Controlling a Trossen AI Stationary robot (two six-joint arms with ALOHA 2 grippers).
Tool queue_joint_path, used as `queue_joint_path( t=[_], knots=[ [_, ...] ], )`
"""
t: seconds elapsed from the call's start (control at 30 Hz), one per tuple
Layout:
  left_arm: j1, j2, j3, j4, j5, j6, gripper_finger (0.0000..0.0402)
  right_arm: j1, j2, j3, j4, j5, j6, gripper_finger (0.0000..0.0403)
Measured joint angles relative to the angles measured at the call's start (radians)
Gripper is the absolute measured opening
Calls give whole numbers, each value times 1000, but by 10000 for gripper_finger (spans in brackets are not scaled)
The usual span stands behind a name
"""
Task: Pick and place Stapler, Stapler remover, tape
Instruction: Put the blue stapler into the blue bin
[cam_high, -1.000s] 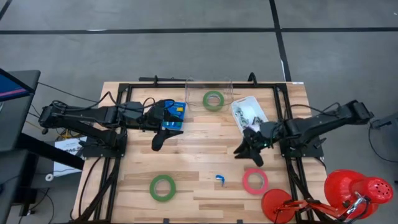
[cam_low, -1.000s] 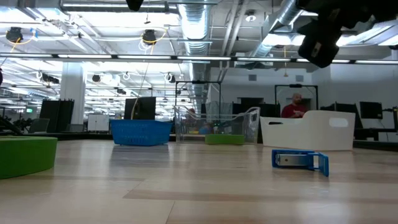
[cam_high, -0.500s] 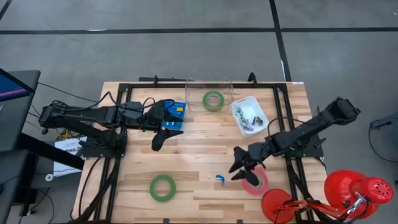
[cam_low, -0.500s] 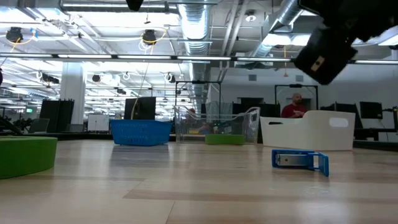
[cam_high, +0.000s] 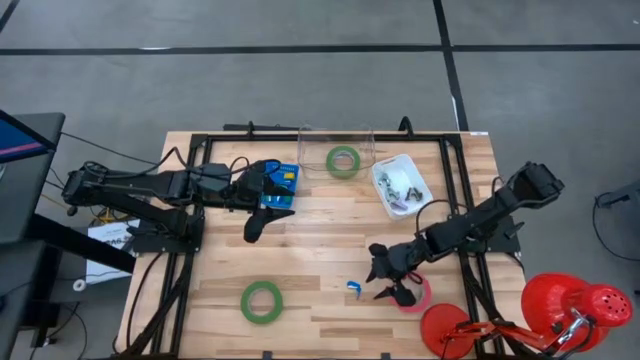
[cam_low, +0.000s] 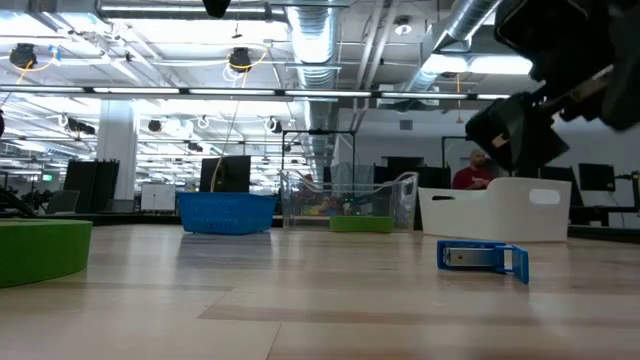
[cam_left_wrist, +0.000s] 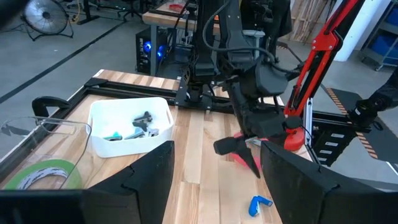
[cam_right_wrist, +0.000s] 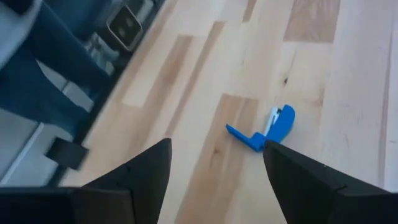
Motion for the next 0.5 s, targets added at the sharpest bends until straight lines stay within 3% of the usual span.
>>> queue_joint_path(
  t=[0.23,0.5],
  knots=[
    [0,0,0,0,0,0,227,0,77,0,90,2,-167,247],
    [0,0,0,-1,0,0,227,-1,174,26,108,78,-268,247]
  ],
)
